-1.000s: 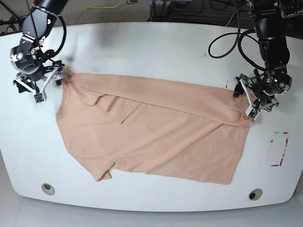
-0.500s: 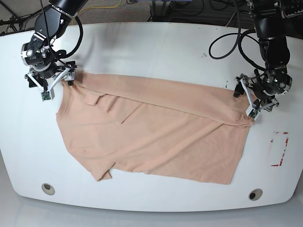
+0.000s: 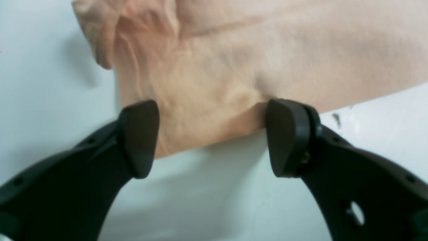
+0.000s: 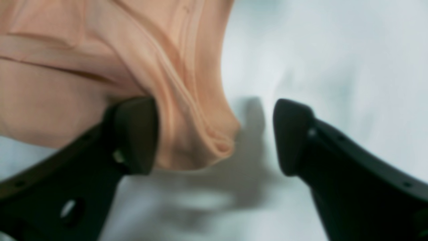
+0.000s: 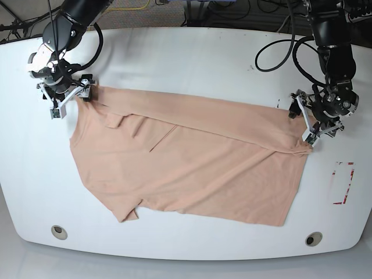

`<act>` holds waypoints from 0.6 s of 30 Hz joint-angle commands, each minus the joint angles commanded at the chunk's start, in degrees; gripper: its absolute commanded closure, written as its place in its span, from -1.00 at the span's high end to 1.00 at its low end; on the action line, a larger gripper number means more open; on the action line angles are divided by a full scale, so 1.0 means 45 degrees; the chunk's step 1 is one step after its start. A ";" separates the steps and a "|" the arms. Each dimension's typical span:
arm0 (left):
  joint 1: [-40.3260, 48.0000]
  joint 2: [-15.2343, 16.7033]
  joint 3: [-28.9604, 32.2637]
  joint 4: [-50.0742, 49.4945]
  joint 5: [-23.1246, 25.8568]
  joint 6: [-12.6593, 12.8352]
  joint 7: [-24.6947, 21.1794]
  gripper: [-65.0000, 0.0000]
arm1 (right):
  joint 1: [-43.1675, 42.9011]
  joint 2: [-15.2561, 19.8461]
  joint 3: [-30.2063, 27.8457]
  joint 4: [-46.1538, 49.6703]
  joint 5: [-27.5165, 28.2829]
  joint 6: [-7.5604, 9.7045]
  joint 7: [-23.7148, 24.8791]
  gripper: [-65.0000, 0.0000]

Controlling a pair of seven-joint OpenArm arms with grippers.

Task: Fold the T-shirt properly
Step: 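Open the right gripper and regrasp the shirt corner beside it, then pull the held shirt edge with both grippers away from the shirt body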

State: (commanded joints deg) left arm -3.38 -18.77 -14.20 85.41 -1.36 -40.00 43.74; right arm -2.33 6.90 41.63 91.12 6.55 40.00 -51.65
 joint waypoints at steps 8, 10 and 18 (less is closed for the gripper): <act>-0.0020 0.0059 -0.0391 0.1368 -0.0020 0.0000 0.0742 0.42 | 0.0000 0.0020 0.0000 -0.0117 0.0000 0.0000 0.0000 -0.59; -0.0039 0.0078 -0.0684 0.1602 -0.0020 0.0000 0.0918 0.44 | 0.0000 0.0020 0.0000 -0.0117 0.0000 0.0000 0.0000 -0.71; -0.0059 0.0078 -0.1719 0.1387 -0.0020 0.0000 0.1035 0.74 | -0.0020 0.0020 -0.0020 -0.0078 -0.0078 0.0000 0.0000 -1.00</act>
State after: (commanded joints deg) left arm -3.65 -18.42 -21.93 91.65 -1.45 -40.00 48.40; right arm -2.42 6.99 41.54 90.77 6.20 40.00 -51.65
